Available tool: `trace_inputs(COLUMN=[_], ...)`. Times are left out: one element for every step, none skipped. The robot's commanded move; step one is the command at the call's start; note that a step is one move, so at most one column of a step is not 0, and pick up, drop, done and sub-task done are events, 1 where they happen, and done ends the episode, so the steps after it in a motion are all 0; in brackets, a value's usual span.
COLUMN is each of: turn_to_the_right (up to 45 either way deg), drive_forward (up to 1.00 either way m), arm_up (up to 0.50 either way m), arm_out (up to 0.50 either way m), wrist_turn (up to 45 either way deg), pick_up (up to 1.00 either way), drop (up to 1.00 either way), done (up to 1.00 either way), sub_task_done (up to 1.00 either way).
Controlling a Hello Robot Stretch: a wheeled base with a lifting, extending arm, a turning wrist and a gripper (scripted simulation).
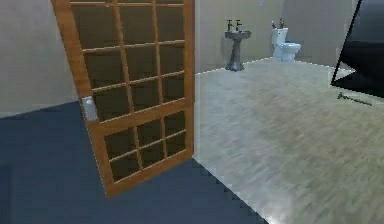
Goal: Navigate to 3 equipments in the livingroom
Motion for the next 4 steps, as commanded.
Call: trace_inputs(turn_to_the_right=[45.0, 6.0, 0.0, 6.0], drive_forward=[0.00, 0.00, 1.00, 0.00], arm_up=[0.00, 0.00, 0.00, 0.00], arm_out=[0.00, 0.00, 0.00, 0.00], wrist_turn=[0.0, 0.0, 0.0, 0.0], pick_up=[0.00, 0.00, 0.00, 0.00], drop=[0.00, 0.00, 0.00, 0.00], done=[0.00, 0.00, 0.00, 0.00], sub_task_done=[0.00, 0.00, 0.00, 0.00])
